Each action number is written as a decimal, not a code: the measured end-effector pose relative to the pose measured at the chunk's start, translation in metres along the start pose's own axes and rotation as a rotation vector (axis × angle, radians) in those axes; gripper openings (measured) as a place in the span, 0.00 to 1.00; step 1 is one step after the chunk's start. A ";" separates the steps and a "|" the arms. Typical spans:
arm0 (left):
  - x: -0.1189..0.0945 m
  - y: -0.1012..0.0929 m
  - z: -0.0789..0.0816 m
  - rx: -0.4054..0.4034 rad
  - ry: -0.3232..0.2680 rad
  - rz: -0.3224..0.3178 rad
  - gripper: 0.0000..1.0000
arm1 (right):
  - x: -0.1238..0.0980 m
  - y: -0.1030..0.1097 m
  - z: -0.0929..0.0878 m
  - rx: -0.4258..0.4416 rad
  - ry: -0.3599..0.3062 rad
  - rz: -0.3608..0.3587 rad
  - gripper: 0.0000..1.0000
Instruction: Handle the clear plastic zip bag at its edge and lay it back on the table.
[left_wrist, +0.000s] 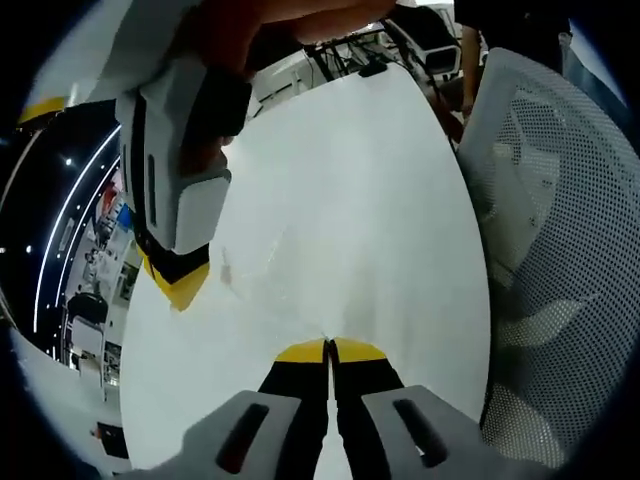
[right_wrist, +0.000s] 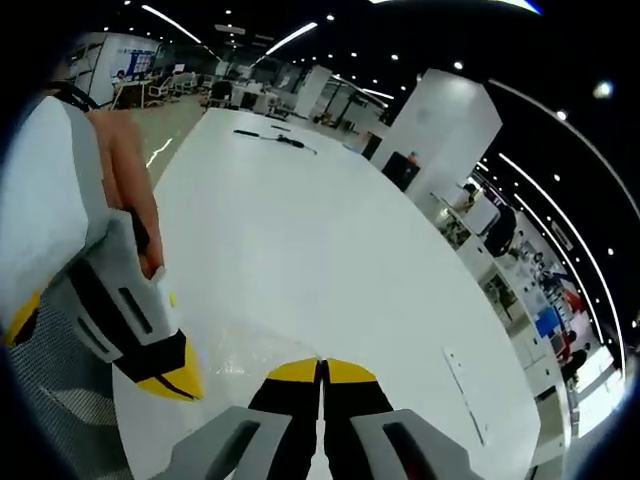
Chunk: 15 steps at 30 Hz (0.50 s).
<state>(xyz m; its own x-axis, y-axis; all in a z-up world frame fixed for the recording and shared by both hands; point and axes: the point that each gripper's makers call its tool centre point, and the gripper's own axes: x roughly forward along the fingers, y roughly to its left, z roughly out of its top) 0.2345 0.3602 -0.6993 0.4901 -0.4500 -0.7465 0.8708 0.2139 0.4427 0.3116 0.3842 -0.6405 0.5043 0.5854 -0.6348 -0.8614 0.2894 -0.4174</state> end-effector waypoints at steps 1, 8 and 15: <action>0.003 0.000 -0.001 -0.004 0.008 0.002 0.00 | -0.002 0.001 0.004 -0.005 -0.006 -0.003 0.00; 0.012 -0.004 -0.004 -0.010 0.048 0.011 0.00 | -0.014 0.025 0.016 -0.109 -0.047 0.007 0.00; 0.024 -0.030 -0.012 -0.003 0.099 -0.021 0.00 | -0.018 0.048 -0.013 -0.110 -0.005 0.027 0.00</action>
<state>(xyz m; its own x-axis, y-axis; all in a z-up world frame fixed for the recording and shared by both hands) 0.2204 0.3534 -0.7362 0.4734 -0.3660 -0.8012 0.8808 0.2080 0.4254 0.2618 0.3775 -0.6579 0.4802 0.5958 -0.6438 -0.8628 0.1886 -0.4690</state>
